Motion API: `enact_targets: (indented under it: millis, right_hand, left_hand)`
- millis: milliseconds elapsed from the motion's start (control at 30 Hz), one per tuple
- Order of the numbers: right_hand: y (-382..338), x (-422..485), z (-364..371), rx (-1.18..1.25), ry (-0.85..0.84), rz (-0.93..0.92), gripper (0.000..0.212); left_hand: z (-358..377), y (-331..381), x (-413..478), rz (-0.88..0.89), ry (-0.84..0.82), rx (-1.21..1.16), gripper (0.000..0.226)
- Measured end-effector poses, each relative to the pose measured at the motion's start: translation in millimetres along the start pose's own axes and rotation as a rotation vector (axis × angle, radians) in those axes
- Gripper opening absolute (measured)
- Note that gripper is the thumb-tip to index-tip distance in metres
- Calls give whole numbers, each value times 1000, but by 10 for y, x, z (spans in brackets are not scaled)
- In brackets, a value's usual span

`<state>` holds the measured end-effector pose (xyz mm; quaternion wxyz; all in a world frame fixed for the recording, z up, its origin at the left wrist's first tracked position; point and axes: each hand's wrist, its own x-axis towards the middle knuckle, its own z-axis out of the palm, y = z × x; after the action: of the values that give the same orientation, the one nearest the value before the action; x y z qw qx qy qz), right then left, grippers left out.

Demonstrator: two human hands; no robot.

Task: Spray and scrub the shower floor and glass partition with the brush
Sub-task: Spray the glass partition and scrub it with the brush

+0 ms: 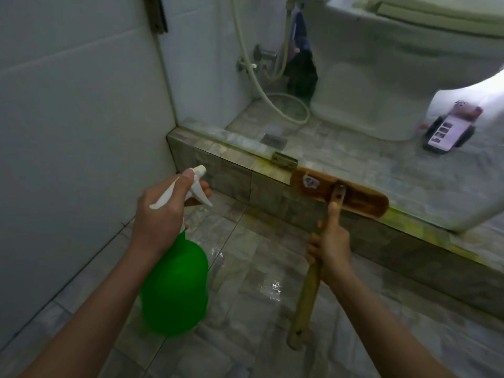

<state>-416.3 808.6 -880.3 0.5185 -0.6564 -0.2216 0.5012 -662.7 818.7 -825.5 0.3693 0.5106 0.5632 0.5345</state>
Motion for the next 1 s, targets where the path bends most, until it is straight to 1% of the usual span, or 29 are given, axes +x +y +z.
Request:
enact_targets:
  millis: [67,100,167,200,267,333,367,433,500,567,600,633,733,800,833,900,933,1000]
  right_hand:
    - [-15,-23,161,22,-32,23,52]
    - [-52,-23,362,-32,-83,33,52]
    - [-148,9,859,-215,-192,12,53]
    - [-169,45,1077,-263,-228,-16,53]
    - [-183,71,1261,-268,-251,-52,54]
    - [-128,60,1023,-245,-216,-70,54]
    - [-80,61,818,-202,-165,-69,54]
    - [-24,70,391,-49,-72,-47,53]
    - [-57,88,146,20,-40,-10,53]
    - [-71,90,140,4,-44,3,53]
    - [-87,80,191,-11,-51,-23,54]
    - [-148,57,246,-24,-61,-86,53]
    - [-706,-8,256,-66,-77,-442,50]
    - [-1192,-68,188,-36,-68,-589,50]
    - [-1335,-84,159,-10,-75,-616,51]
    - [-1278,-53,25,-30,-81,-625,50]
    - [-1067,-7,-62,-83,-71,-607,50]
    - [-529,68,-282,-143,-48,-509,50]
  left_hand:
    - [-39,32,-5,-18,16,-19,25]
    - [-55,42,-2,-21,24,-19,26]
    - [-64,64,-13,-17,26,-2,29]
    - [-57,90,-29,-12,26,8,30]
    - [-29,124,-64,-8,30,16,35]
    - [0,130,-80,-6,27,1,47]
    - [6,142,-89,-4,26,-17,51]
    - [18,162,-96,-2,18,-44,54]
    - [55,193,-87,2,18,-40,49]
    - [118,262,-72,7,9,-58,34]
    - [141,287,-69,1,1,-75,29]
    - [163,297,-67,3,-7,-82,28]
    - [259,340,-103,7,-28,-101,31]
    - [320,354,-125,1,-33,-125,29]
    - [342,354,-132,-3,-33,-130,31]
    - [412,402,-143,12,-53,-143,42]
    - [439,417,-147,18,-58,-144,48]
    - [503,482,-152,53,-78,-130,54]
